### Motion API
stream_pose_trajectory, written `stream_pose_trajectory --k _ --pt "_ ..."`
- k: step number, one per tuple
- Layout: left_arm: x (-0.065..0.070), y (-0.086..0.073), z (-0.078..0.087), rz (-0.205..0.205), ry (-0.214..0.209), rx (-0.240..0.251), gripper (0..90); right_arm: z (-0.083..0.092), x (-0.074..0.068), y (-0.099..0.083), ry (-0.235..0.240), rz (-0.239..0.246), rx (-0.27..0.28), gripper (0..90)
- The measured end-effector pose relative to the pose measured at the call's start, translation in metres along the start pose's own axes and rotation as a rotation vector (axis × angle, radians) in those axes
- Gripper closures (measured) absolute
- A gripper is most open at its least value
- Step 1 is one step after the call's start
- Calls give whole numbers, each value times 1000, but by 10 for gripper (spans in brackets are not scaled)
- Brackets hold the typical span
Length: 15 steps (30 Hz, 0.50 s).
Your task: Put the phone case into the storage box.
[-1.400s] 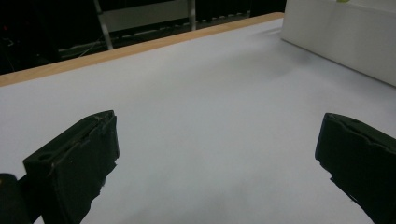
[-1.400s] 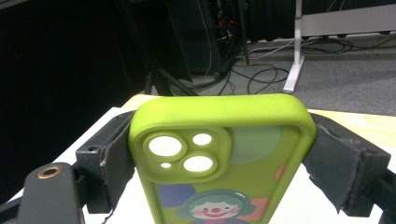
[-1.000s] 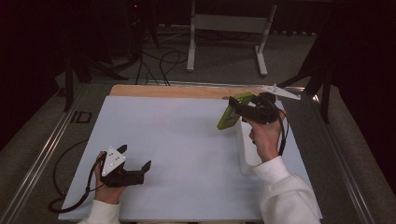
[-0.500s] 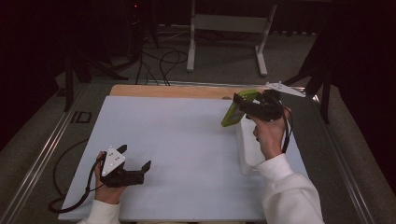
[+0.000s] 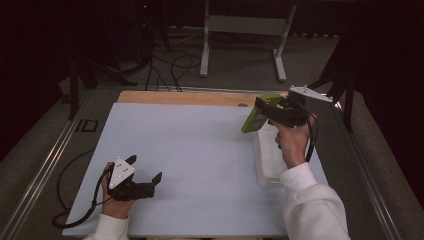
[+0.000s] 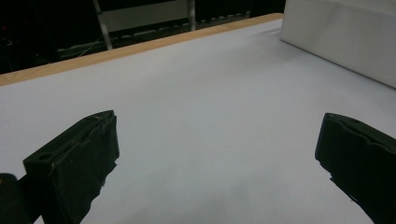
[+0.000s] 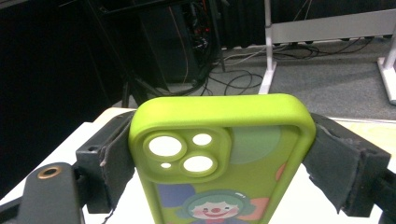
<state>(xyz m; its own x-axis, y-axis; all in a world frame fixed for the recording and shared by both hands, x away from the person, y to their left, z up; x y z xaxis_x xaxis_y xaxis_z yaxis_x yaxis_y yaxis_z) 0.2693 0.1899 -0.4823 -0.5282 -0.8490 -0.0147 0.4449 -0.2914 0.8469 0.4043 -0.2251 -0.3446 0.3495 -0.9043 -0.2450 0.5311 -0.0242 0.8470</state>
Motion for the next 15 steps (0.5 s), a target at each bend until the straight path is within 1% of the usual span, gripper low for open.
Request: stream_pose_trajectory --k 15 --pt "1 0 0 -3 0 -3 1 3 8 8 -33 -2 4 158"
Point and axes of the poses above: each handheld gripper's, and its own axes: z roughly backward along the jaws, y roughly out of its top, x roughly to its right, the point moved 3 cm from there along -z, roughly forward along the jaws, and after that the axes turned 8 degrees about -x, right-handed, at the moved point
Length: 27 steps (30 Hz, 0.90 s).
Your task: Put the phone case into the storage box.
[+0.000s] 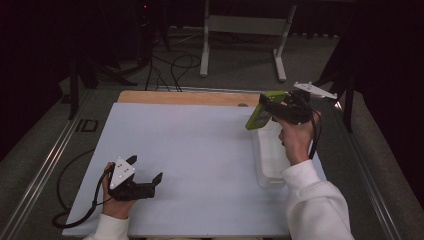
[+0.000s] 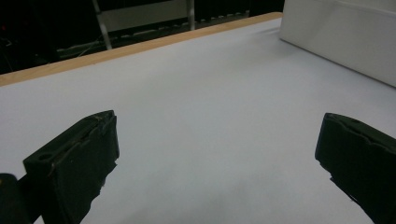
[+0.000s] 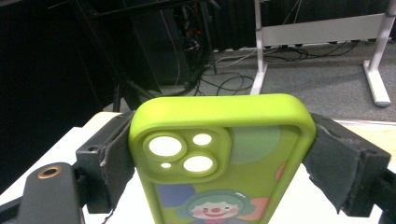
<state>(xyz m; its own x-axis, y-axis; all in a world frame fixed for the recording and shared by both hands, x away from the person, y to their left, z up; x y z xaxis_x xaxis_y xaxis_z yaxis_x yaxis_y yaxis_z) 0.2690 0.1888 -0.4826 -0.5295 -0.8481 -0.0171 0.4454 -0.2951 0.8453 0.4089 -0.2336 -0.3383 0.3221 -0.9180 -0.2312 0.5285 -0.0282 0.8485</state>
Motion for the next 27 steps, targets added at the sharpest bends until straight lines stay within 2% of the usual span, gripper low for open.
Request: stream_pose_trajectory --k 27 --pt "0 0 0 0 0 1 1 -7 15 1 -76 2 -8 158"
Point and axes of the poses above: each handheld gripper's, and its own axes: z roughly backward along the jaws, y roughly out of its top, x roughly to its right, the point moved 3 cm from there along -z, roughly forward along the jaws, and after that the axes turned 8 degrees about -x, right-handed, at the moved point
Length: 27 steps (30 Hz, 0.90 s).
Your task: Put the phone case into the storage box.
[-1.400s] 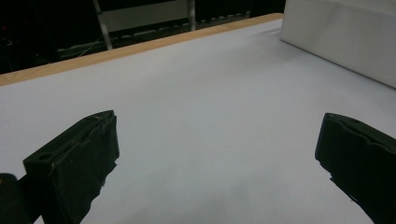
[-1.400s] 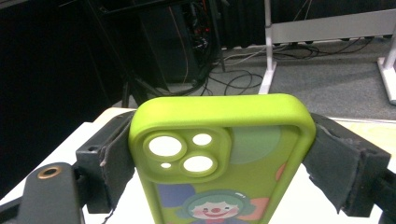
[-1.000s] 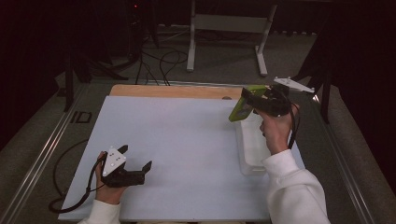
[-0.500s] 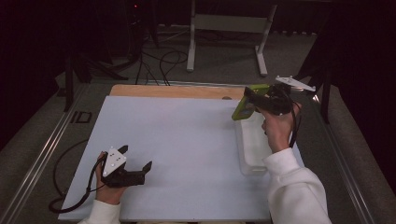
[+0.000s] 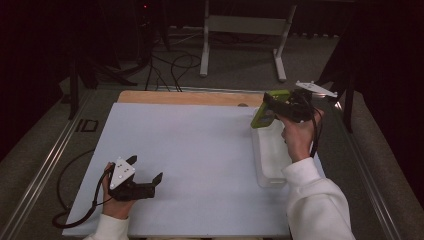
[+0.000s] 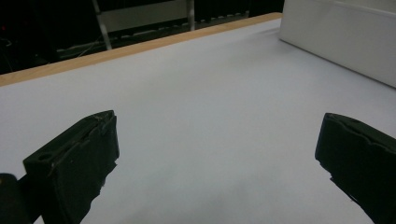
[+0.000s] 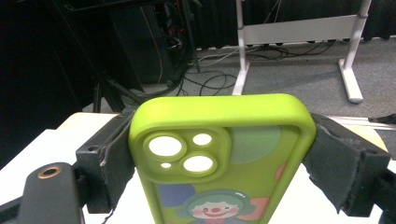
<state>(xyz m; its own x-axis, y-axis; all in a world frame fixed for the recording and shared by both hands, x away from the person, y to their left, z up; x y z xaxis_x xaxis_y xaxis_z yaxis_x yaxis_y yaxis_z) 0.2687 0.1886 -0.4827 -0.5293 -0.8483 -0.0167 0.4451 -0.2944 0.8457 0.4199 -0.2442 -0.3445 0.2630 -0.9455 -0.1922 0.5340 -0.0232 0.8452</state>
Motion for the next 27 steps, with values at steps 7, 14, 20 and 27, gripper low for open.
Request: stream_pose_trajectory --k 7,14,20,27 --pt "0 0 0 1 0 -1 1 -2 2 1 -18 2 -2 158" --pt "0 0 0 -1 1 -4 1 -4 4 2 -37 10 -5 158" --pt "1 0 -1 1 0 -3 1 -7 6 2 -60 18 -9 158" --pt "1 -1 -2 -1 -1 -5 1 -8 7 1 -95 37 -7 158"
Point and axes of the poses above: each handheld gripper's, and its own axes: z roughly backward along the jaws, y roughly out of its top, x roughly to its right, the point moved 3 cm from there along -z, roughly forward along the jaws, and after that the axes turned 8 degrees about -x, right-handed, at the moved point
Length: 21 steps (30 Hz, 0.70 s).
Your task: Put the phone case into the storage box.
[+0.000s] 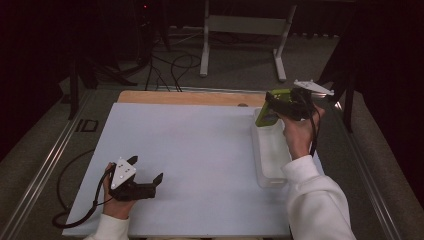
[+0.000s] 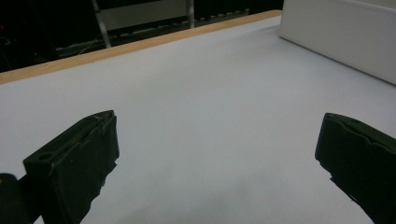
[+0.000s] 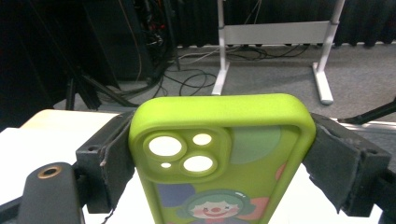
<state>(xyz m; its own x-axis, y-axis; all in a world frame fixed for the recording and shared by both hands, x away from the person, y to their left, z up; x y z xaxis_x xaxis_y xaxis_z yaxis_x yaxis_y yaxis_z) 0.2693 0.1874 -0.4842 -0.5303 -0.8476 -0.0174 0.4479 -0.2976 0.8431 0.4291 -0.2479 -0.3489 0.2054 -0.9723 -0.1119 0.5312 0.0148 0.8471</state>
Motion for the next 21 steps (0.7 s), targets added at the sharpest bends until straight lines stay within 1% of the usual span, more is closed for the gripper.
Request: stream_pose_trajectory --k 12,21 --pt "0 0 0 -2 -3 -3 1 -8 1 -1 -51 12 -14 157" --pt "0 0 0 -3 -1 -2 1 -14 3 -2 -75 6 -26 158"
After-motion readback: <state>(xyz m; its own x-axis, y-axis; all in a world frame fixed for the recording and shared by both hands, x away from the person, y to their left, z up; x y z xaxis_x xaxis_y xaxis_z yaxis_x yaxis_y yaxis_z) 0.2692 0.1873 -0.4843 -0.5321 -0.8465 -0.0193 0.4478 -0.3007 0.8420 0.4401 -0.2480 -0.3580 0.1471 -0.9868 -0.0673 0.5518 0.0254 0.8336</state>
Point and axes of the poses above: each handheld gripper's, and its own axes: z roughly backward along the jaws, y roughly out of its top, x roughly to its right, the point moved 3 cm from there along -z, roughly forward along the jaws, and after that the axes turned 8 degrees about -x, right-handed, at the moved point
